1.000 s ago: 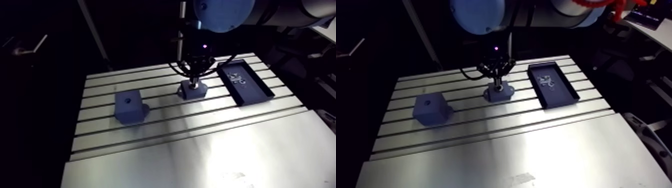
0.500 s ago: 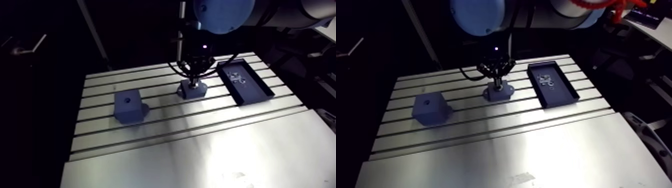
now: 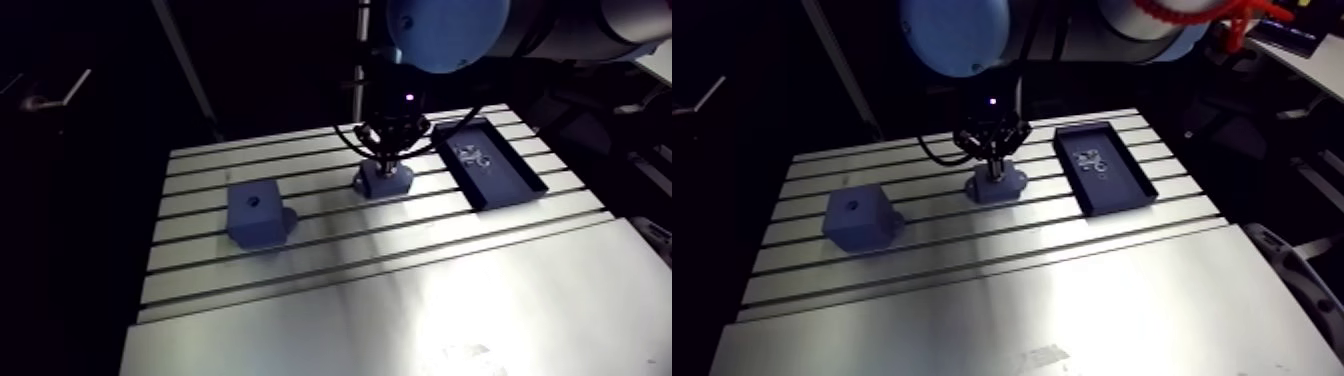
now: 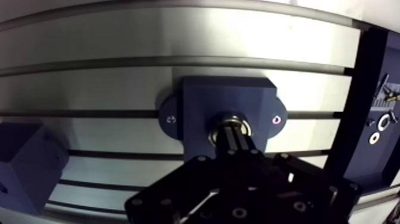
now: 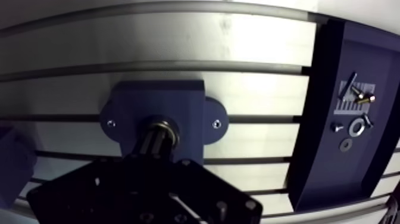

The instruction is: Pick up the bearing and press it into the housing until flush.

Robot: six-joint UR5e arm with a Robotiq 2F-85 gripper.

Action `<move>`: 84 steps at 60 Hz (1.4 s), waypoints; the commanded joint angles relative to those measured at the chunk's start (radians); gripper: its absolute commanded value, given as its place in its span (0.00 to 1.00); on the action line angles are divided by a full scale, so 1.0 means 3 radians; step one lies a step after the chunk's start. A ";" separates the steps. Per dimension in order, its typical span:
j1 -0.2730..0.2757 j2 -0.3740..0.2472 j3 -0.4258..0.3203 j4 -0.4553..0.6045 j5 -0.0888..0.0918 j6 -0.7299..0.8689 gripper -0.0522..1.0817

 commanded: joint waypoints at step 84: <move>0.0010 0.0051 -0.0004 -0.0071 0.0003 -0.0024 1.00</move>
